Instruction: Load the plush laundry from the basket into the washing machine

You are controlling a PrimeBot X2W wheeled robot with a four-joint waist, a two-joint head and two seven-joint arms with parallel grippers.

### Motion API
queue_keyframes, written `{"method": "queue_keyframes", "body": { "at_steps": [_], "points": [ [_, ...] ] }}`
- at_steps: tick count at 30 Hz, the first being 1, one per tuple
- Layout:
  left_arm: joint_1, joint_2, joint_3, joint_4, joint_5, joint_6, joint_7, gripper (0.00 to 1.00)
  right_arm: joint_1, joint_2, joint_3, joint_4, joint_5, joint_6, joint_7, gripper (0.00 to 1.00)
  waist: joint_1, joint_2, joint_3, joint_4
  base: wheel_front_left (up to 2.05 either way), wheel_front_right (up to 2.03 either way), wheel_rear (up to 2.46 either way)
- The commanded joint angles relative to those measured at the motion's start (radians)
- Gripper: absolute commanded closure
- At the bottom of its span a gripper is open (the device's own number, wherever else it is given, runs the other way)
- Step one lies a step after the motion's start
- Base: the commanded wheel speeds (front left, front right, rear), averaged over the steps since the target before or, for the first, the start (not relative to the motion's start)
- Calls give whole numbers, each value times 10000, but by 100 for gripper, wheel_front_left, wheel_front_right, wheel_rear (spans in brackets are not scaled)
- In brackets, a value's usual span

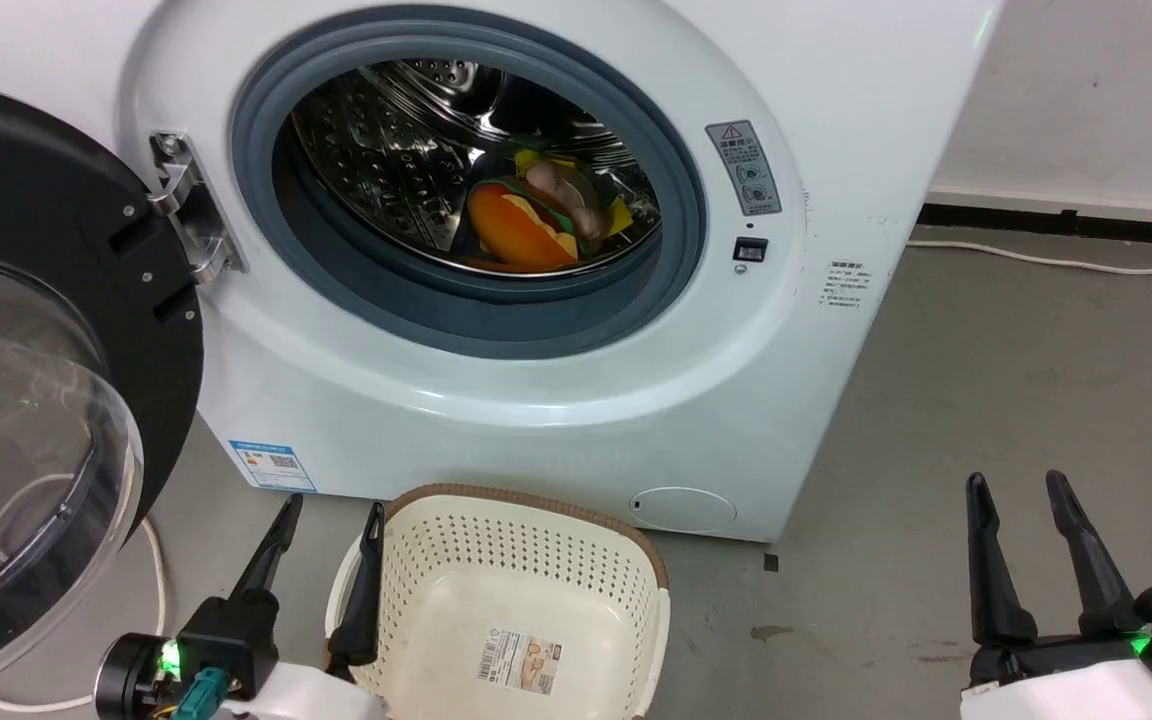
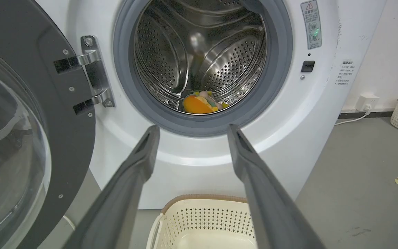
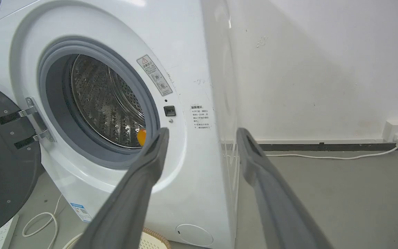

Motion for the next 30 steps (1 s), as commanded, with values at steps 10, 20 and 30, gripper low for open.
{"method": "queue_keyframes", "body": {
  "at_steps": [10, 20, 30],
  "points": [
    [2, -209, 153, -17, 264, -3, 76, 100, -22, 0, 4, 47, -55, 0, 67, 100, 1, 0, 20, 5, 0, 0, 0],
    [15, -383, 339, -75, 461, -71, 280, 100, -65, 0, 43, 70, -231, -1, 272, 100, 1, 0, -26, 2, 0, 0, 0],
    [26, -540, 507, -126, 639, -132, 464, 100, -104, 0, 79, 90, -391, -1, 457, 100, 1, 0, -67, -1, 0, 0, 0]
  ]
}}
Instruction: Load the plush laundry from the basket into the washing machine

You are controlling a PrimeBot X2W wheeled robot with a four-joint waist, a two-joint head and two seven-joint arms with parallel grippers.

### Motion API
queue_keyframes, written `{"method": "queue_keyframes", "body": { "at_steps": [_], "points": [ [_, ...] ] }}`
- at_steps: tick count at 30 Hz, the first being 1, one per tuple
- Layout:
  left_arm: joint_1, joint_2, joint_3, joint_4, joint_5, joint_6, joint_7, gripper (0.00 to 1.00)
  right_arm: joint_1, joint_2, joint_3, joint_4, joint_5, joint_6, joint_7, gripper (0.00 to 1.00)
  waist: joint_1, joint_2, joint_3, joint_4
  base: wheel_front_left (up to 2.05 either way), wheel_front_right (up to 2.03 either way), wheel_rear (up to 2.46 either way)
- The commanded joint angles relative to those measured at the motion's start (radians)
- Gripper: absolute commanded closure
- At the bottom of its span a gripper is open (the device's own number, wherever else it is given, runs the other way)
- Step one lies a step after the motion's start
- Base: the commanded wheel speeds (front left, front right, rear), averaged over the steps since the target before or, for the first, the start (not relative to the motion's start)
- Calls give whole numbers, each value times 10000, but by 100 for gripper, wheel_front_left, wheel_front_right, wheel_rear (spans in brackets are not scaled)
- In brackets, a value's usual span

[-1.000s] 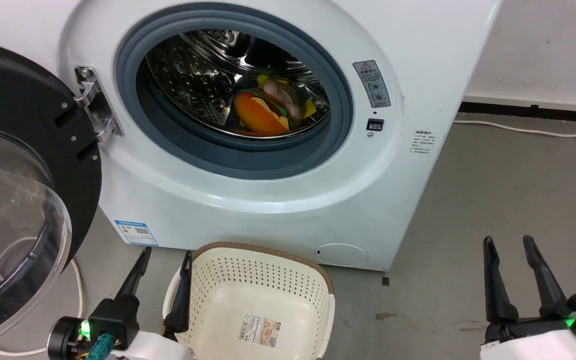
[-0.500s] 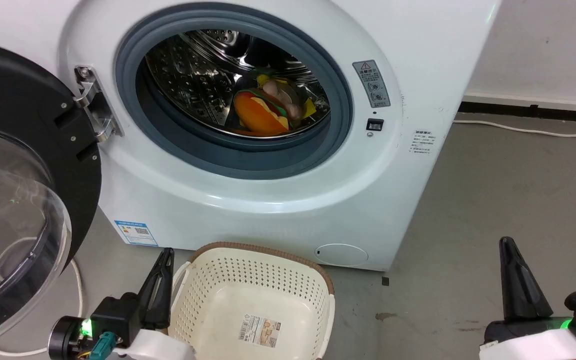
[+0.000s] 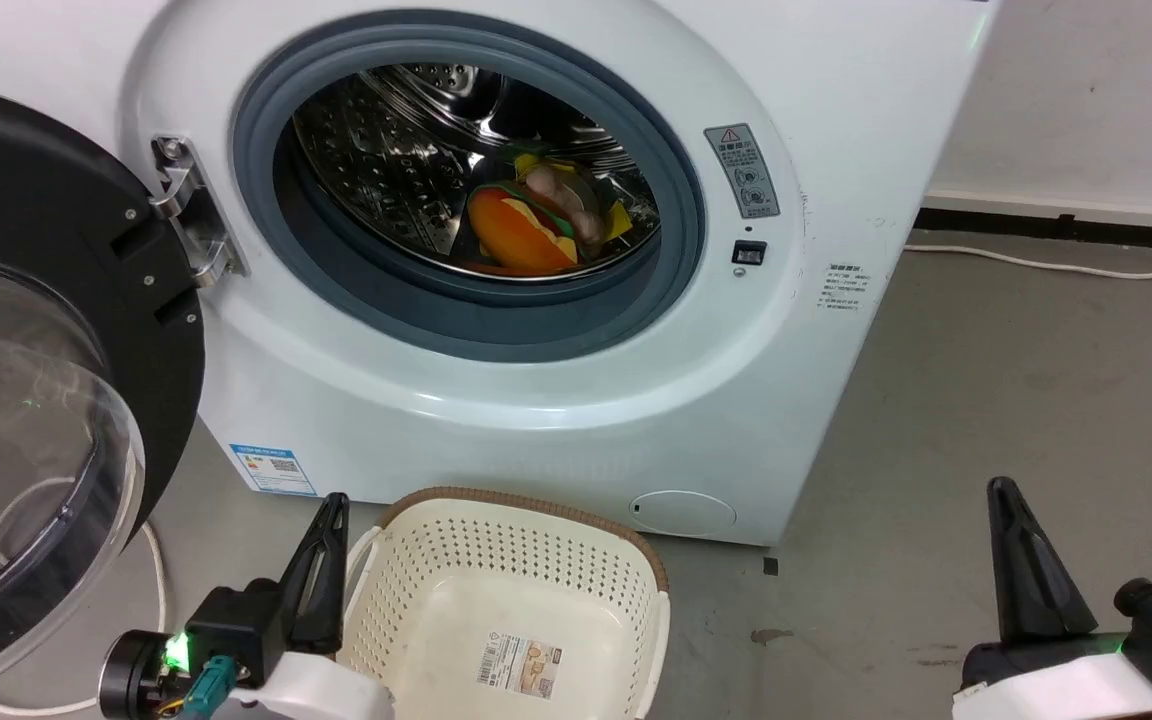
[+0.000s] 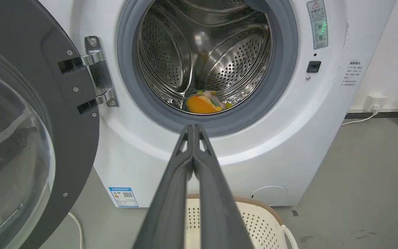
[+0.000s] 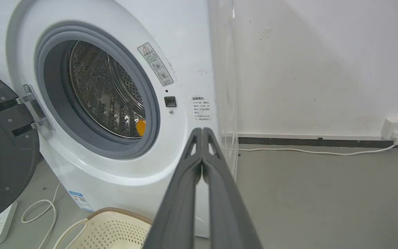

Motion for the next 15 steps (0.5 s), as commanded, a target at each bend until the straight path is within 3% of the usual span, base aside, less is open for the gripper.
{"method": "queue_keyframes", "body": {
  "at_steps": [1, 15],
  "points": [
    [30, -64, 94, -77, 108, -67, 88, 100, -81, 0, 31, 44, -117, -1, 65, 100, 0, 0, -7, 0, 0, 0, 0],
    [48, -307, 354, -157, 384, -162, 373, 100, -142, -1, 86, 76, -364, -2, 351, 100, 0, 0, -71, -4, 0, 0, 0]
  ]
}}
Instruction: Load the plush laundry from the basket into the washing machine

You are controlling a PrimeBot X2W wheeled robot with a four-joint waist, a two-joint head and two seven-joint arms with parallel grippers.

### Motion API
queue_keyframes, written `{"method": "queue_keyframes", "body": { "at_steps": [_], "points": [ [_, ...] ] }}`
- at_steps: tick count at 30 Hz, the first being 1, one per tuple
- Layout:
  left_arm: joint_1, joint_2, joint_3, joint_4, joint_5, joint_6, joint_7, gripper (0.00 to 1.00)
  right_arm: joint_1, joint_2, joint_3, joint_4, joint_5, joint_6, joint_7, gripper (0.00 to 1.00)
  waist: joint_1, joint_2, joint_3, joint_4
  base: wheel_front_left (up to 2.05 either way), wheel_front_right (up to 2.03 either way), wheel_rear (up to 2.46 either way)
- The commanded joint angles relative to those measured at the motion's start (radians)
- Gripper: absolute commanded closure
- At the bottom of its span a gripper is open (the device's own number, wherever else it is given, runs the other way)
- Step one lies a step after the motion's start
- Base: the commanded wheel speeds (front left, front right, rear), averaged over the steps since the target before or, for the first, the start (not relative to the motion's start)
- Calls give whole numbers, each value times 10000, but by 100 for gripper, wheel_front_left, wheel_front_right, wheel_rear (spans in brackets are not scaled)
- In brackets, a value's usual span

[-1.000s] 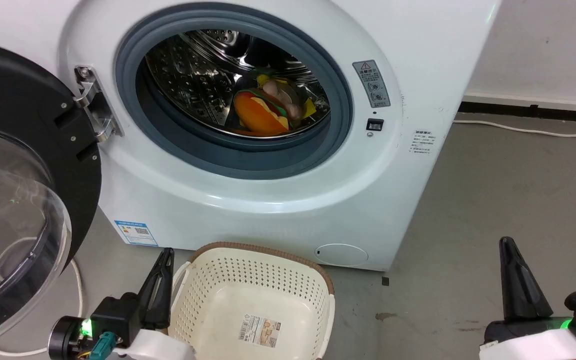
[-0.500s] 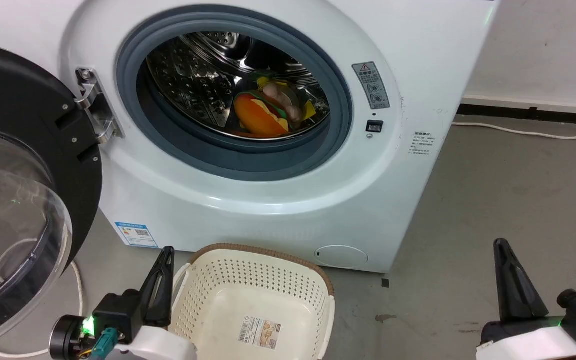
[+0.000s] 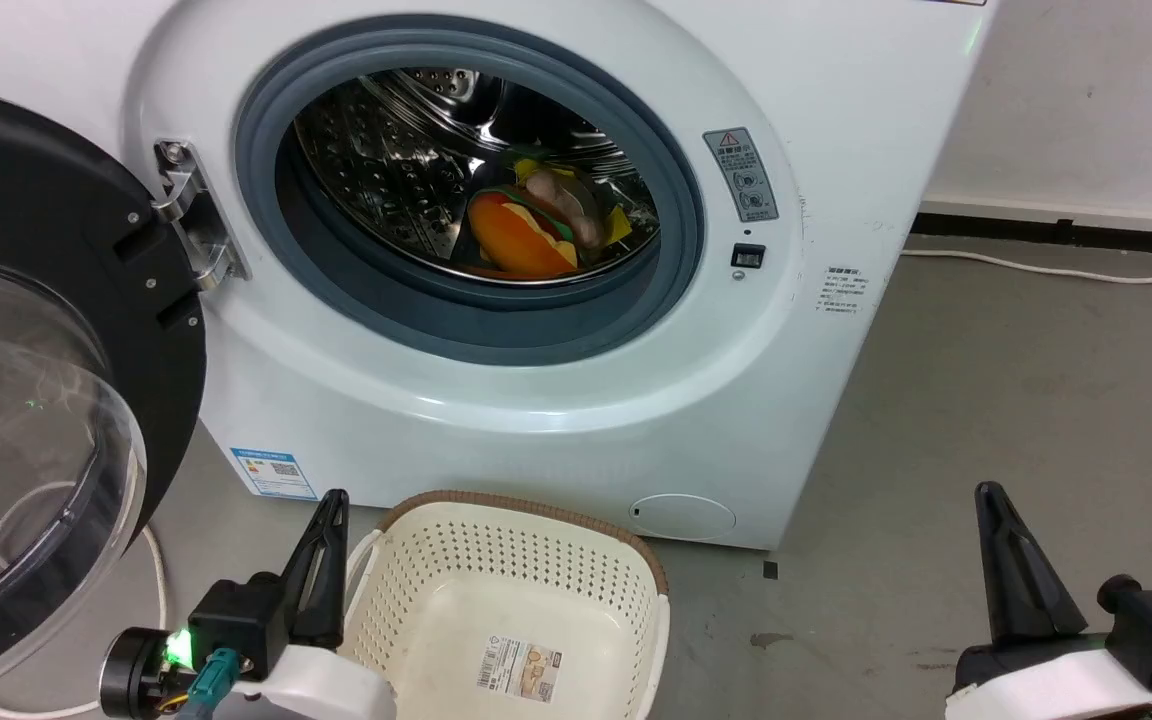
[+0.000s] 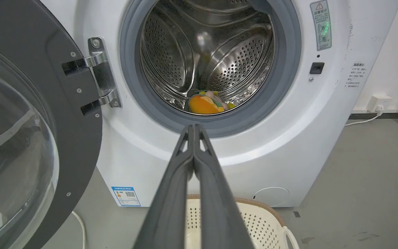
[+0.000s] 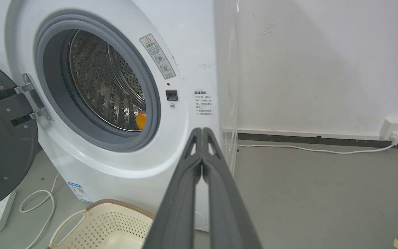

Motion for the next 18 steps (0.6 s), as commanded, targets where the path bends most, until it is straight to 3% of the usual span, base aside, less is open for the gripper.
{"method": "queue_keyframes", "body": {
  "at_steps": [1, 18],
  "points": [
    [49, -45, 80, -65, 91, -79, 49, 100, -128, -1, 15, 36, -71, -2, 40, 100, 0, 0, -3, 0, 0, 0, 0],
    [72, -359, 416, -168, 447, -201, 417, 100, -206, -1, 86, 77, -390, -3, 410, 100, 0, 0, -86, -5, 0, 0, 0]
  ]
}}
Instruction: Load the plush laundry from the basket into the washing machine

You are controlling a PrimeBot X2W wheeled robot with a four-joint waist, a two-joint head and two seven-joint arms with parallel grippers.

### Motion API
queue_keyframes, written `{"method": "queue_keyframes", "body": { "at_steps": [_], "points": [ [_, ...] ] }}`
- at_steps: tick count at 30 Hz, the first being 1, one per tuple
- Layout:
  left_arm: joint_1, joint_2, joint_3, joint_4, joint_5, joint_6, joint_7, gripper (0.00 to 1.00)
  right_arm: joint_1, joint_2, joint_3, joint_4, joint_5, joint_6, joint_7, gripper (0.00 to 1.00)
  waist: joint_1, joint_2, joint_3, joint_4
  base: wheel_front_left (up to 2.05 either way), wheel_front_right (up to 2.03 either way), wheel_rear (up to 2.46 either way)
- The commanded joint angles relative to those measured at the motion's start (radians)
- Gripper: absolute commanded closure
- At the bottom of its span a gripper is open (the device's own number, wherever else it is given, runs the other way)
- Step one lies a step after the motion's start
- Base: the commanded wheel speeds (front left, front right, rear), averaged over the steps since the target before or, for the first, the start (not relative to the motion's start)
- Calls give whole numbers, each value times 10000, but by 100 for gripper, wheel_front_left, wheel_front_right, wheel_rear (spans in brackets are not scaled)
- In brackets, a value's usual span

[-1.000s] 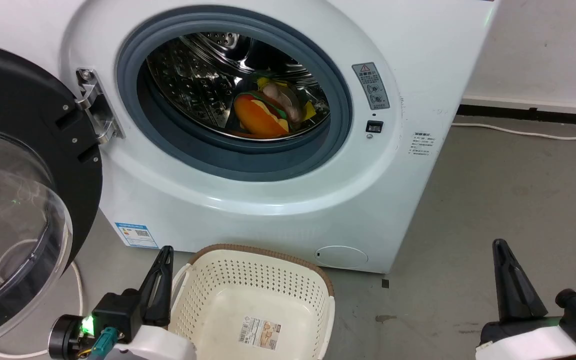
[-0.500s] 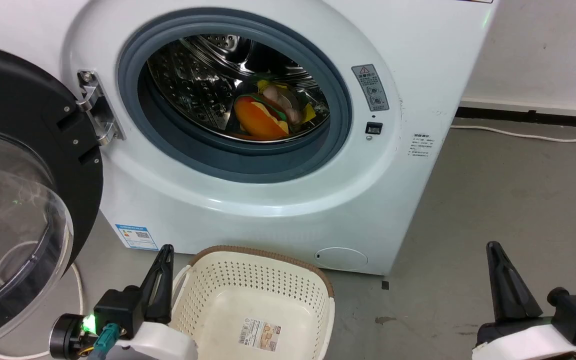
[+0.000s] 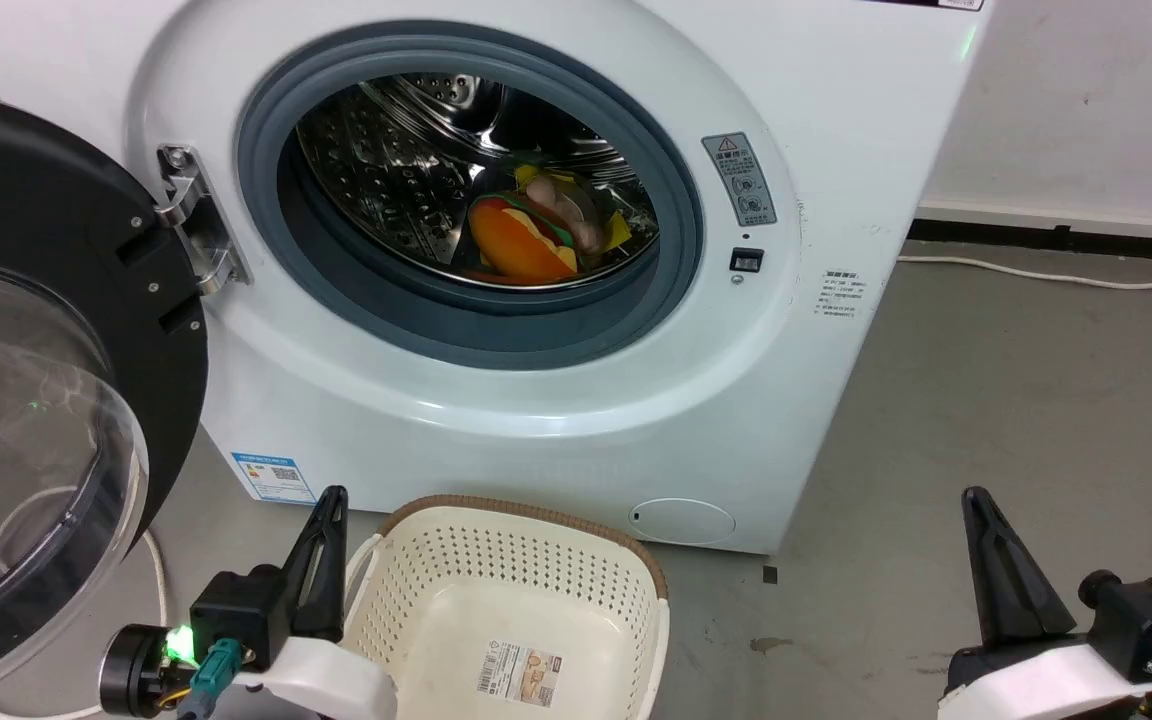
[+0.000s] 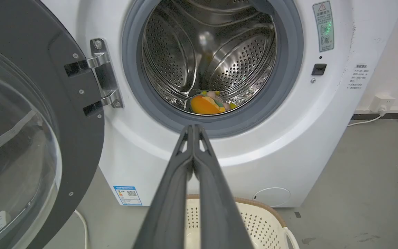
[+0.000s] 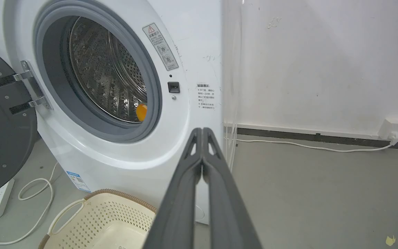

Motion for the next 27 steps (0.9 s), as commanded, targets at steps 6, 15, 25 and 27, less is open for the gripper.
{"method": "queue_keyframes", "body": {
  "at_steps": [6, 15, 25, 27],
  "points": [
    [79, -137, 174, -88, 218, -69, 152, 100, -194, -1, 30, 36, -189, -4, 143, 100, 0, 0, -27, -1, 0, 0, 0],
    [90, -294, 342, -140, 396, -130, 336, 100, -233, -1, 66, 57, -349, -4, 328, 100, 0, 0, -68, -4, 0, 0, 0],
    [103, -467, 528, -197, 593, -198, 540, 100, -277, -2, 105, 79, -525, -5, 533, 100, 0, 0, -114, -7, 0, 0, 0],
    [105, -502, 566, -209, 632, -211, 581, 100, -285, -2, 113, 84, -561, -5, 574, 100, 0, 0, -123, -7, 0, 0, 0]
  ]
}}
